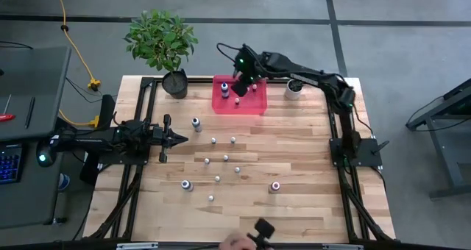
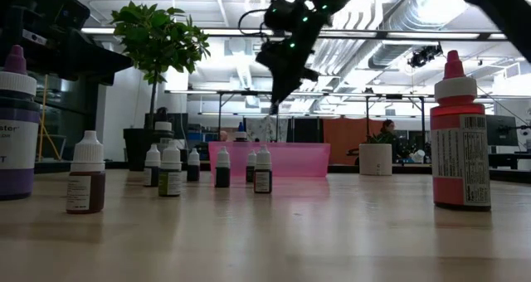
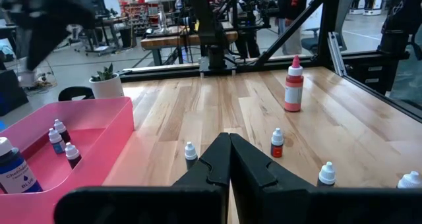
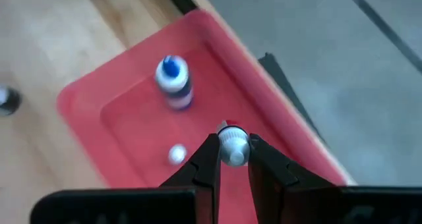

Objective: Pick & Place food coloring
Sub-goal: Put the small red food coloring bottle into the red bin, then put the small green food coloring bottle into the red bin

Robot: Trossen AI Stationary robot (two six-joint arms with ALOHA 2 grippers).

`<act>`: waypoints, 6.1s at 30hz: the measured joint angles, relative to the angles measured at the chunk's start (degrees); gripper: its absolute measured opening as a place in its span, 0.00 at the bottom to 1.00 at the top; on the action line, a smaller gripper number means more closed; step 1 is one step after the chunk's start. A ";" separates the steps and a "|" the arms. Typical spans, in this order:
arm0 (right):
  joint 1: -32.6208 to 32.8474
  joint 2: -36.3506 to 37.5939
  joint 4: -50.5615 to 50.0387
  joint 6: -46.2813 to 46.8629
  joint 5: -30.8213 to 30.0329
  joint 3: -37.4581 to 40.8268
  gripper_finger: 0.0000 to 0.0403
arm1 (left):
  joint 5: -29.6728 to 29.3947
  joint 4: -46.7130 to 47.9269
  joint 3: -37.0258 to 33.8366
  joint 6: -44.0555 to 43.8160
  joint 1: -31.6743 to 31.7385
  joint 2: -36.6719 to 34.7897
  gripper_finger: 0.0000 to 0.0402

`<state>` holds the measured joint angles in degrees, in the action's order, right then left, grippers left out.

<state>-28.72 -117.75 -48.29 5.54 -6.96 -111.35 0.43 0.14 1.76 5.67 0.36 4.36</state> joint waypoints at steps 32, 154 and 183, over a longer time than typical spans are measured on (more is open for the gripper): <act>-4.23 -19.20 -10.52 -3.35 4.17 -17.14 0.11 | 0.02 0.00 0.00 0.02 -0.02 0.02 0.00; 10.62 4.76 -24.95 -28.05 17.10 -17.20 0.54 | 0.02 0.01 -0.01 0.01 -0.01 0.01 0.00; 16.03 21.83 -30.93 -22.72 20.23 8.81 0.54 | 0.02 0.00 -0.02 0.02 -0.02 0.02 0.00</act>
<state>-12.69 -95.92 -79.23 -17.18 13.27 -102.54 0.45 0.14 1.74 5.69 0.34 4.38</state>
